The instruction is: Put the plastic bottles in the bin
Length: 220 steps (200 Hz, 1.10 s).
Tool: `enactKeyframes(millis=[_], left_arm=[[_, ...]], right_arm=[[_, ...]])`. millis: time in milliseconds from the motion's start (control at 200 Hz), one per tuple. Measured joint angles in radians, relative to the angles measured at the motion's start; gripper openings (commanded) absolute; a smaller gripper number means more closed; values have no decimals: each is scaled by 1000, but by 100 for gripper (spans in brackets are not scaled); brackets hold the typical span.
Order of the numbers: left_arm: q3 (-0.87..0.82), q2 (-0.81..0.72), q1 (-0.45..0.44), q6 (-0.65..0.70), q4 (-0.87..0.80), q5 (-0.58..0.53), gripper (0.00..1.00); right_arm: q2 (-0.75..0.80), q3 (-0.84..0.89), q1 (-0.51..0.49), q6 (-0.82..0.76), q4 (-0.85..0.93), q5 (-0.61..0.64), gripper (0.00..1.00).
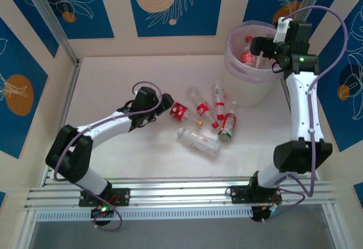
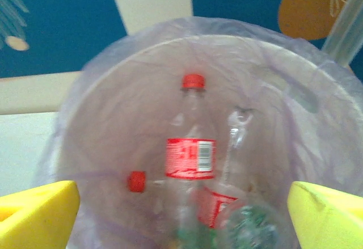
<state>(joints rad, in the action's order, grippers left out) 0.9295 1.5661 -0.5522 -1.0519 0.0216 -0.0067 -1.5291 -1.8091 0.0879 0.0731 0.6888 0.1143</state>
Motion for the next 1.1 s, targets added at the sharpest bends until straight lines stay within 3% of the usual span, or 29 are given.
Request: enactKeyframes(millis=[280, 545, 740, 960, 1100], left_arm=[[64, 162, 13, -132, 64, -13, 95], [116, 276, 13, -232, 124, -48, 93], [115, 326, 14, -315, 176, -62, 81], [109, 351, 14, -366, 234, -71, 61], [102, 351, 15, -380, 250, -73, 58]], right_arm=[[209, 241, -146, 59, -64, -40, 95], [339, 381, -185, 91, -92, -48, 95], [375, 451, -185, 110, -95, -57, 94], [399, 515, -187, 127, -97, -75, 94], [402, 533, -187, 138, -97, -93, 94]])
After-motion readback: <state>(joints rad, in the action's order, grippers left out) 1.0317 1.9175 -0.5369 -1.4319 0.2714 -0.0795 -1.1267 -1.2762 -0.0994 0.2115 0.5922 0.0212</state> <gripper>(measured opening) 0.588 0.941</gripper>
